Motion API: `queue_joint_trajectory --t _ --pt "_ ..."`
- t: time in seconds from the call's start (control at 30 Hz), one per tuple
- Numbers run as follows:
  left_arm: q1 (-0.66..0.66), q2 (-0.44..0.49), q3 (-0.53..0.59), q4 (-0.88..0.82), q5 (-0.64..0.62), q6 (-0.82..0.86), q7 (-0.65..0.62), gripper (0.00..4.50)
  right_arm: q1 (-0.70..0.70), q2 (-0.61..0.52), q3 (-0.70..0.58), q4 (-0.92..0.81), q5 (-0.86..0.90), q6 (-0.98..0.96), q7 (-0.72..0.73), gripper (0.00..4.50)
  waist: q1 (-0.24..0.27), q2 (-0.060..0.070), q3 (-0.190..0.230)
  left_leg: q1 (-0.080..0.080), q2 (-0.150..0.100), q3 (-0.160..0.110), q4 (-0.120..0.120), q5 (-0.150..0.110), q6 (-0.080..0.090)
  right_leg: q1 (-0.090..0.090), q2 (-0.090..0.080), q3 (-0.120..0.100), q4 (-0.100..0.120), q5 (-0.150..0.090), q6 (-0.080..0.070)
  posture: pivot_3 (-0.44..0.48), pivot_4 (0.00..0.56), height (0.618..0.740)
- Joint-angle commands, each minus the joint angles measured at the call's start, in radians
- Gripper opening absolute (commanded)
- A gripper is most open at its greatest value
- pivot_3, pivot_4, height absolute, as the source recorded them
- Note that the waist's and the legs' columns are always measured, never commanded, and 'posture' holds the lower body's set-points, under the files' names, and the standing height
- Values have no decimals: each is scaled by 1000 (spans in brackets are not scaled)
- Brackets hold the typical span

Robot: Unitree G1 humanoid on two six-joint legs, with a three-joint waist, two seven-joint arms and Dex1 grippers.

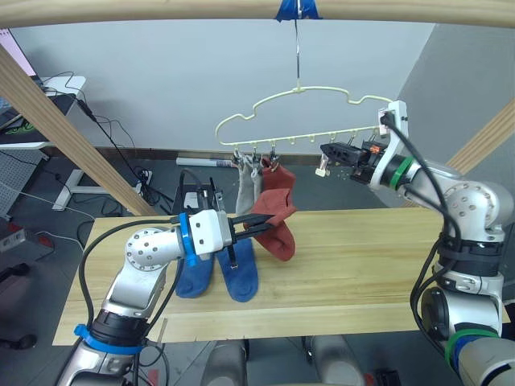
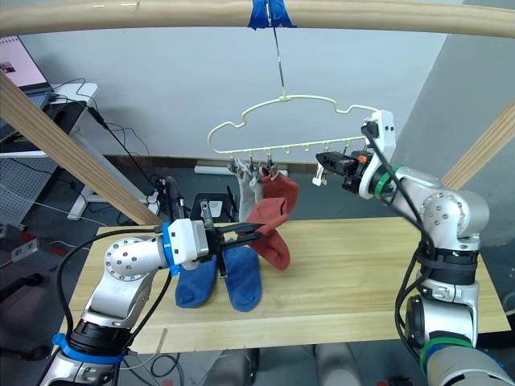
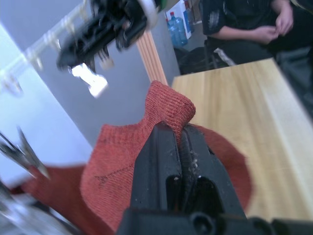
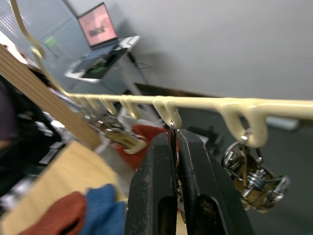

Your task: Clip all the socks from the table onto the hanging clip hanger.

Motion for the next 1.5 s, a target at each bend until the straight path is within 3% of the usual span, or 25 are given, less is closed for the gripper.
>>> queue_joint_trajectory --t 0.03,0.23,0.53,1.03,1.5 --pt "-31 -30 -37 46 107 -152 63 22 -49 51 -114 -1 122 151 -92 0 -1 0 0 0 0 0 0 0 0 0 0 0 0 0 0 -123 251 740" --pt "-104 -64 -49 120 187 -249 152 22 -102 162 -266 -4 235 320 -248 0 -3 0 0 0 0 1 0 0 0 -1 0 0 1 0 0 -131 254 740" --pt "-149 -65 -64 166 204 -295 200 22 -122 218 -339 -13 266 373 -350 0 -13 0 0 0 0 1 0 0 0 -1 0 1 4 0 0 -136 248 740" --pt "-168 -68 -83 171 210 -313 233 22 -116 276 -371 -28 341 392 -453 0 -27 0 0 1 0 1 1 1 2 -3 0 1 10 0 0 -137 237 740" --pt "-178 -63 -84 178 213 -310 251 22 -101 271 -349 -33 346 384 -462 0 -27 0 0 1 0 1 1 1 2 -3 0 1 11 0 0 -132 243 740"
